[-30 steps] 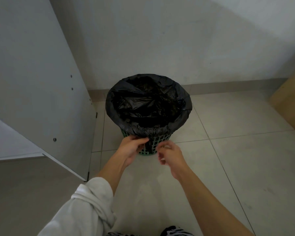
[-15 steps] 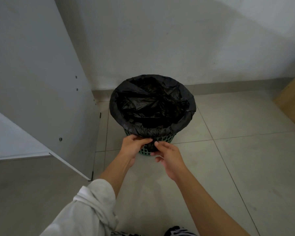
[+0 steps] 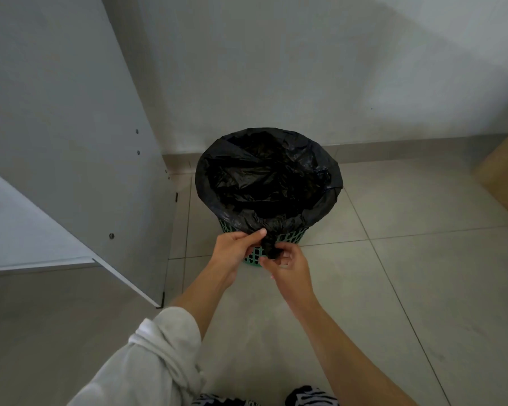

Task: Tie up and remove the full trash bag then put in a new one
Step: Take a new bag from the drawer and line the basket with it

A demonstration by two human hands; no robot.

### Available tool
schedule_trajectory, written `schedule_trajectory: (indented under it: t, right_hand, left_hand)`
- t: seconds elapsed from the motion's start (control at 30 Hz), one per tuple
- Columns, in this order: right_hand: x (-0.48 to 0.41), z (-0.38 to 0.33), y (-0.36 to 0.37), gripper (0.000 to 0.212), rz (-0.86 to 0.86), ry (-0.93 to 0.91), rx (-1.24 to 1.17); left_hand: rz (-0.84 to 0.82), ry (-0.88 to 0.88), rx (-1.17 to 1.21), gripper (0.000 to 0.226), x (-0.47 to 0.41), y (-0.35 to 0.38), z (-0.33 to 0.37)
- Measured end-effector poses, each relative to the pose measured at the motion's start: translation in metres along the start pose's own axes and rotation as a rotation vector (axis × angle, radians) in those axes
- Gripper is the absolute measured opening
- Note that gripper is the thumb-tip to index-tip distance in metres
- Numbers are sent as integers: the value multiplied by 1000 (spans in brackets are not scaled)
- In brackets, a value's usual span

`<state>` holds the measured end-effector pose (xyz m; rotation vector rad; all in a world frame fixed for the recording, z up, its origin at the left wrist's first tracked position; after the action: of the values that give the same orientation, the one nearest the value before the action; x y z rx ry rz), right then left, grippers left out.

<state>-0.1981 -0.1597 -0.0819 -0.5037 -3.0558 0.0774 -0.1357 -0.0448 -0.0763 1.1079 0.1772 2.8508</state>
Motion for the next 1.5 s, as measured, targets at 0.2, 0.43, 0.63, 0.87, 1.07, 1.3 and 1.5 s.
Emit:
schedule_trajectory:
  t: [0.2,0.43,0.63,0.87,1.07,1.3,1.5]
  right_hand:
    - [-11,-3,-2,3,19,-114,91]
    - [-12,-10,-3,9,11,264,-440]
    - [-12,-10,1,12,102,562,-730]
    - [-15,-8,8,10,204,583,-904]
    - [-3,0,1,18,153,418,-1027]
    - [-4,-7,-8,15,11,314,-691]
    - [-14,-10,-9,14,21,359,-593]
  left_hand:
    - [65,38,-64,25,8,2,5]
    - [616,955,-878,28,32,-12,21]
    - [248,998,-1344,52,3,-12,35]
    - [220,894,-1188,36,-1,-6,38]
    - [239,860,-1135,34,-3,-3,36]
    - [206,818,-1102,36,-2,-2,40]
    - [168,811,-1071,35,-6,-6,39]
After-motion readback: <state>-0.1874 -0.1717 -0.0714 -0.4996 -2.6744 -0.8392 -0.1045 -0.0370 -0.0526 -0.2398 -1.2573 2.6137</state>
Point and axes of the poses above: each hand's wrist, its own x-axis away from the middle knuckle, its own y-axis out of the palm, z = x × y, the point moved 2 cm from there along -x, towards the middle knuckle, and after that the axes turned 15 degrees about -y, right-handed, at the moved point
